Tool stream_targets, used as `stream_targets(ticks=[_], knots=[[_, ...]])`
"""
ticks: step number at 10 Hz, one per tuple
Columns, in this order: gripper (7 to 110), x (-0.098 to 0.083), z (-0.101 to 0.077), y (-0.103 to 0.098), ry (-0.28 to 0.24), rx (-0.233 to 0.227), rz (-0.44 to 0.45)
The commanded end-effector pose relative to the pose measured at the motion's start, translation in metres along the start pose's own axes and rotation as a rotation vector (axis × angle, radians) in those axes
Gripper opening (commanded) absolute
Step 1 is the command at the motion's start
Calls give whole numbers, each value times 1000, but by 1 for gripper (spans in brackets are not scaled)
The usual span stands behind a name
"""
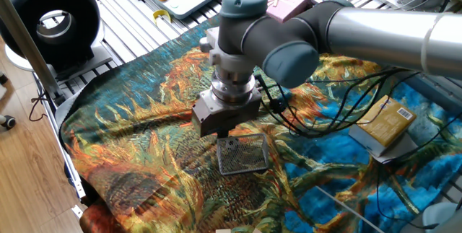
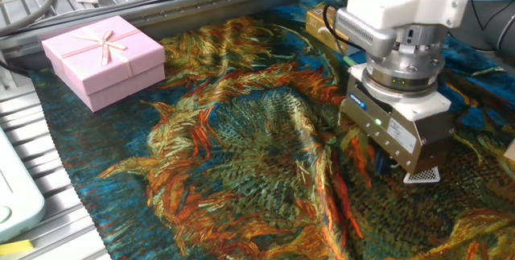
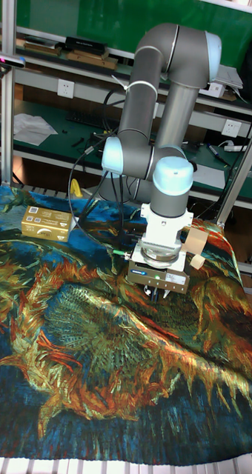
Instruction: Push the soccer ball into the goal
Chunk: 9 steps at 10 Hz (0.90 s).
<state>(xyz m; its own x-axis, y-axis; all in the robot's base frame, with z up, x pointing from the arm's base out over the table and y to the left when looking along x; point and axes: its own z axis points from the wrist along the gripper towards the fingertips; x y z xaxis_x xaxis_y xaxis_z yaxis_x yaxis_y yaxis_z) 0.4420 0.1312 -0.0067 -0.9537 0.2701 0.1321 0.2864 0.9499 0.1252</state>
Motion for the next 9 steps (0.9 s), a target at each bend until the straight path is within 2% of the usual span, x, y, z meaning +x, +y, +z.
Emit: stream_targets(ticks=[1, 5, 8, 9], knots=[[7, 26, 2, -7, 124, 28, 92], [7, 19, 3, -18, 116, 59, 85], [7, 0, -8, -35, 60, 99, 26], [7, -12, -9, -40, 17, 118, 7]])
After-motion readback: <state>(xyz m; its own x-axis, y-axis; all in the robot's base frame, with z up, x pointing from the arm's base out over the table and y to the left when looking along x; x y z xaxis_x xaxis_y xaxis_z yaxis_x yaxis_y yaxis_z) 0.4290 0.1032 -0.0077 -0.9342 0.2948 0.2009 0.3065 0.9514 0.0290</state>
